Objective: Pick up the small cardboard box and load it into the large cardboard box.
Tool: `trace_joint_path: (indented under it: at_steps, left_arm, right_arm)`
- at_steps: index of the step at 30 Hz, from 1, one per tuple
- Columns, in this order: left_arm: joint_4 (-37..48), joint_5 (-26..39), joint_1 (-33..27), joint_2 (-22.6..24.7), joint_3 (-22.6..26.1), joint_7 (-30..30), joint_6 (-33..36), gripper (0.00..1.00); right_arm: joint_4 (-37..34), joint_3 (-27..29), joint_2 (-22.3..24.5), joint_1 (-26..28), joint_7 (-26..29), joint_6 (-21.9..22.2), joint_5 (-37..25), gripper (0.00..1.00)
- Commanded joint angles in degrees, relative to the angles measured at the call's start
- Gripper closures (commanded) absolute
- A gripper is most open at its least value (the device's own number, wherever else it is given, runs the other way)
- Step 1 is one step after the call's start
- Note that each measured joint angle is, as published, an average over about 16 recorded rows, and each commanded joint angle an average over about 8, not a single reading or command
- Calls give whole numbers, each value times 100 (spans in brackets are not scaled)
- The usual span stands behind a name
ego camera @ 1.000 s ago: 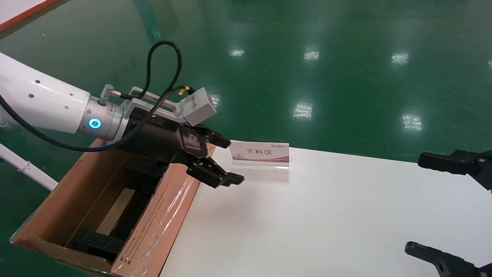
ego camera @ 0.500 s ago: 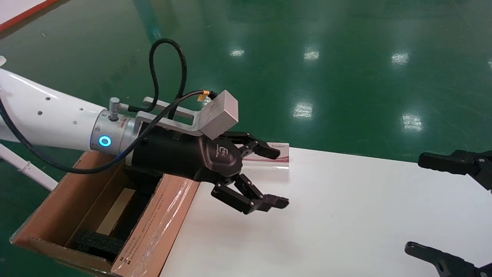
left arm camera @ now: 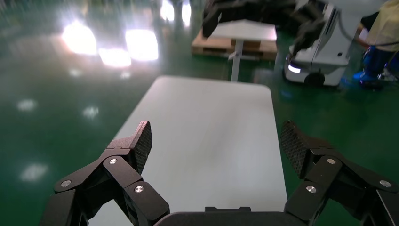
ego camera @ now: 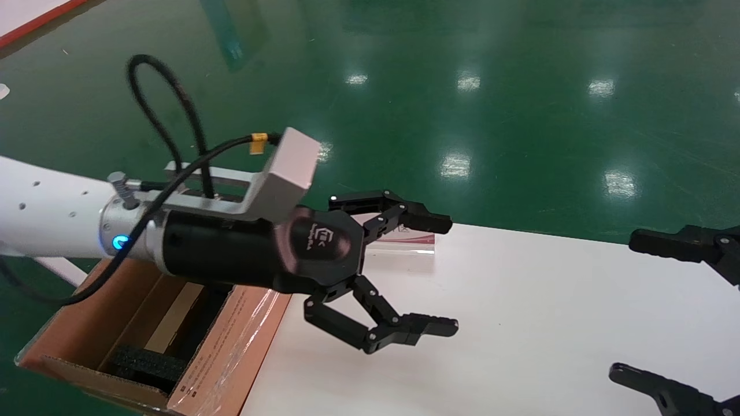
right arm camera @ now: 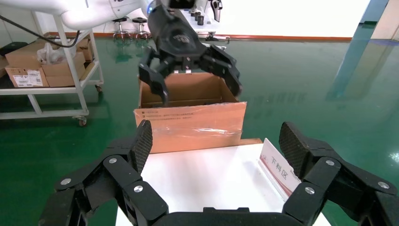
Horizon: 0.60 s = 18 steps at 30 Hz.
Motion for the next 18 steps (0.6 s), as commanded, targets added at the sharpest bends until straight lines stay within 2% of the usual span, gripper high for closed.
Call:
trace_joint_path:
  at_steps: [1,9,13,18]
  left_arm:
    - [-29,-56,281,23,-388,118,111,0]
    - [-119,-232,1183,97,-1639,477,459,0]
    - [-136,-268,1353,112,-1875,523,524,0]
    - [-133,-266,1282,110,-1775,499,504,0]
  right_arm:
    - [0,-1,0,0,0,0,0,0]
    - [0,-2,1,0,-1,2,2,0]
    - [-1,-2,1,-1,-2,3,3,0]
    - [-1,-3,1,-1,-2,3,3,0]
